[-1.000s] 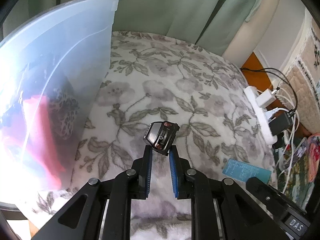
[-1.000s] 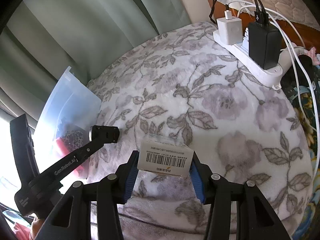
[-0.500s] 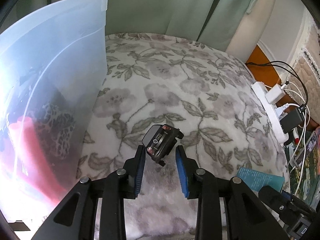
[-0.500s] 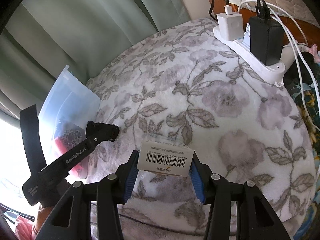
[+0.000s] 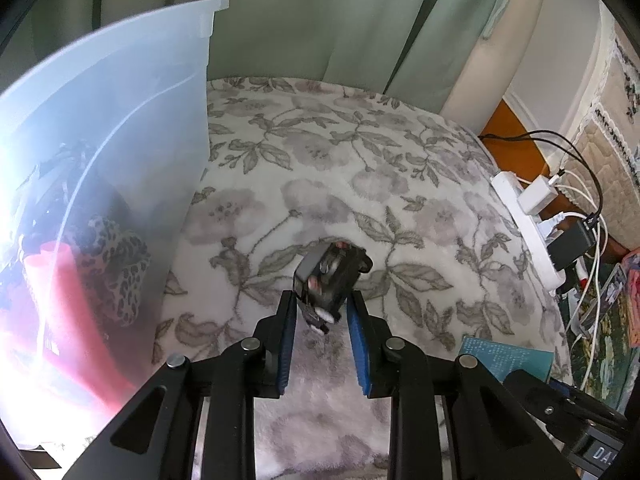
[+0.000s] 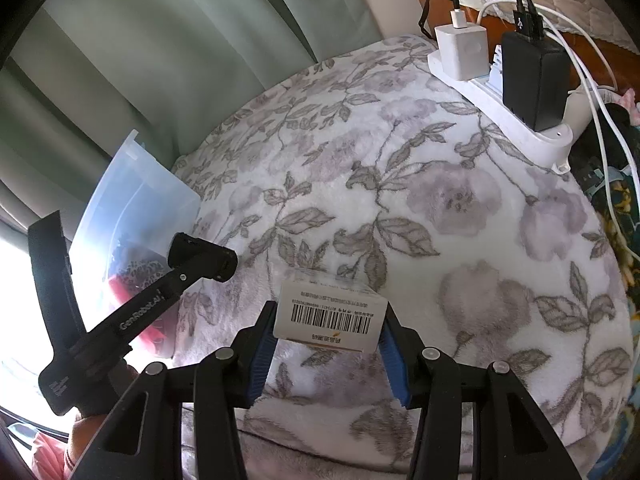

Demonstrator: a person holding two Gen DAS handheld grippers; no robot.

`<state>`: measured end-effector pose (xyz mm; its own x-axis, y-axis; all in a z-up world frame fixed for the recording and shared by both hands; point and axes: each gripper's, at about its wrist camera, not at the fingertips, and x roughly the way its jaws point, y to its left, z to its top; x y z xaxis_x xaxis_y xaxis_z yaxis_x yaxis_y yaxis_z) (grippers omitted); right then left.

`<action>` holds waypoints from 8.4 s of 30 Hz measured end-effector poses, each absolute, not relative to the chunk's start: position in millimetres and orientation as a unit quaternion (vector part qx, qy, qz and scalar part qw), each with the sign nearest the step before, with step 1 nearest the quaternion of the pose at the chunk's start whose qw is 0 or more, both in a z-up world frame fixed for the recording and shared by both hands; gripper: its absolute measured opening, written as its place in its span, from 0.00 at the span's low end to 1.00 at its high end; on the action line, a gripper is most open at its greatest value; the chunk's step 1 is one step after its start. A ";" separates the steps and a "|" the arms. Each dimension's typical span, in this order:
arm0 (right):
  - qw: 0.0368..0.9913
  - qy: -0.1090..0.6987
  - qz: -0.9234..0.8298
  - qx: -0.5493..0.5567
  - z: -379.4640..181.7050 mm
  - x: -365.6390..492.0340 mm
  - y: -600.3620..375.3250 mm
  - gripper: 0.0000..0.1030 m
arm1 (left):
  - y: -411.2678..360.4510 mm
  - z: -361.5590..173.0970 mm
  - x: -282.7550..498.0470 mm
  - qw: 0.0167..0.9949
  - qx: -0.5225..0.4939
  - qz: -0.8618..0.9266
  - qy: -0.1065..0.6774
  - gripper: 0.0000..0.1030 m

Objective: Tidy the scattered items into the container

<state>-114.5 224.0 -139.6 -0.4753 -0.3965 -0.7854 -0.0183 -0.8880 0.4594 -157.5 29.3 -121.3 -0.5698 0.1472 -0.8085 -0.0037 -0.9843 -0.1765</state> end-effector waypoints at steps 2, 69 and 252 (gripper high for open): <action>0.116 -0.206 -0.833 0.500 -139.6 -115.7 226.8 0.50 | 28.7 -117.2 -155.9 0.047 -0.458 0.884 -0.082 0.18; 0.142 -0.197 -0.878 0.412 -44.7 -93.1 206.0 0.49 | 5.5 -25.3 -121.6 0.102 -0.387 0.908 -0.127 0.34; 0.207 -0.044 -0.868 0.448 -1.5 -64.2 80.9 0.70 | -71.2 2.0 -60.1 -0.031 -0.396 0.916 -0.052 0.86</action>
<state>-64.2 80.9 -1.5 -0.5120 -0.3995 -0.7604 0.3202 -0.9102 0.2627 -60.1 -71.2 2.0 -0.6837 -0.0166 -0.7296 0.0983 -0.9927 -0.0695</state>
